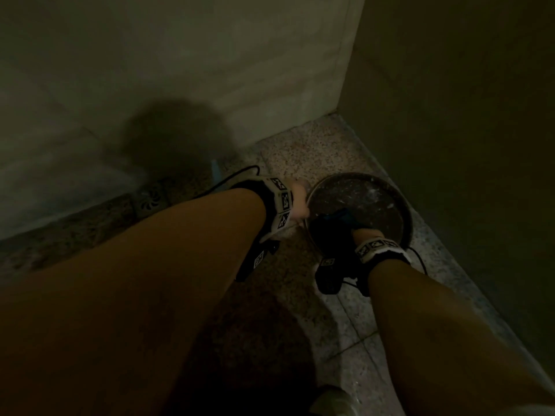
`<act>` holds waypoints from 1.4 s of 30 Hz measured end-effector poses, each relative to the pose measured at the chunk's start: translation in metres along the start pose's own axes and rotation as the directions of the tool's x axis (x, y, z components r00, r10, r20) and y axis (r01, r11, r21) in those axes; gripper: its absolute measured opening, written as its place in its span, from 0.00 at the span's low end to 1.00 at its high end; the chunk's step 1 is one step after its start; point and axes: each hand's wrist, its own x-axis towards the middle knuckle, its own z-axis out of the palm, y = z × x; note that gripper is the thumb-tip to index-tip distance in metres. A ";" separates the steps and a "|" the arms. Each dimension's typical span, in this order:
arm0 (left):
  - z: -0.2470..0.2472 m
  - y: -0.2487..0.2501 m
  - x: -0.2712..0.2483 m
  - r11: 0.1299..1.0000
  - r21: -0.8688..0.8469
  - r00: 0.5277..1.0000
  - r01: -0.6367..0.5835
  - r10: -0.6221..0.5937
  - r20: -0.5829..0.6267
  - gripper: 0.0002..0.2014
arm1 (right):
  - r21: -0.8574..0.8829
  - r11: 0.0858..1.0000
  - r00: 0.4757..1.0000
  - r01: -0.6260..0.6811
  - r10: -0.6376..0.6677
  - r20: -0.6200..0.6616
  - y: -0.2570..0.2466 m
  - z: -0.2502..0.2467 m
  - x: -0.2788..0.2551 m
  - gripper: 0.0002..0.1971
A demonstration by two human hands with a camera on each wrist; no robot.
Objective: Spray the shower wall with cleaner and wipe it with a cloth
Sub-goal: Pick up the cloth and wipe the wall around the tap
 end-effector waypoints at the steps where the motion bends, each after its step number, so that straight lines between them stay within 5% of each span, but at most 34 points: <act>1: 0.000 -0.005 -0.002 1.000 -0.015 0.999 -0.005 0.004 -0.034 0.28 | 0.043 0.999 0.999 0.013 -0.012 -0.030 0.002 -0.001 -0.003 0.20; 5: -0.009 -0.019 -0.017 0.993 -0.085 0.996 -0.083 0.081 -0.025 0.26 | 0.157 0.984 0.986 0.080 -0.054 -0.161 -0.001 -0.018 -0.015 0.25; 8: -0.024 -0.020 -0.032 0.973 -0.223 0.996 -0.060 0.043 -0.082 0.29 | 0.383 0.922 0.991 0.046 0.006 -0.134 -0.011 -0.041 -0.022 0.24; 13: -0.050 -0.022 -0.054 0.956 -0.252 0.987 -0.149 0.128 -0.097 0.31 | 0.724 0.670 0.955 0.163 0.077 -0.287 -0.016 -0.081 -0.075 0.21; 21: -0.115 -0.034 -0.095 0.957 -0.178 0.959 -0.227 0.188 -0.212 0.31 | 0.627 0.747 0.912 0.223 0.068 -0.405 -0.030 -0.169 -0.136 0.21; 24: -0.149 -0.031 -0.120 0.959 -0.133 0.950 -0.251 0.217 -0.226 0.31 | 0.670 0.702 0.914 0.241 0.069 -0.401 -0.034 -0.201 -0.167 0.23; 27: -0.184 -0.028 -0.154 0.967 -0.074 0.956 -0.242 0.225 -0.186 0.31 | 0.718 0.653 0.924 0.240 0.073 -0.376 -0.038 -0.231 -0.210 0.22; 33: -0.257 -0.019 -0.235 0.973 0.014 0.953 -0.231 0.229 -0.197 0.31 | 0.654 0.713 0.923 0.255 0.021 -0.383 -0.034 -0.291 -0.307 0.23; 38: -0.304 -0.012 -0.302 0.972 -0.001 0.925 -0.234 0.223 -0.309 0.24 | 0.685 0.689 0.930 0.238 0.043 -0.366 -0.017 -0.338 -0.378 0.24; 42: -0.347 -0.003 -0.358 0.979 0.052 0.948 -0.195 0.202 -0.247 0.29 | 0.677 0.691 0.915 0.252 0.058 -0.399 -0.008 -0.373 -0.441 0.23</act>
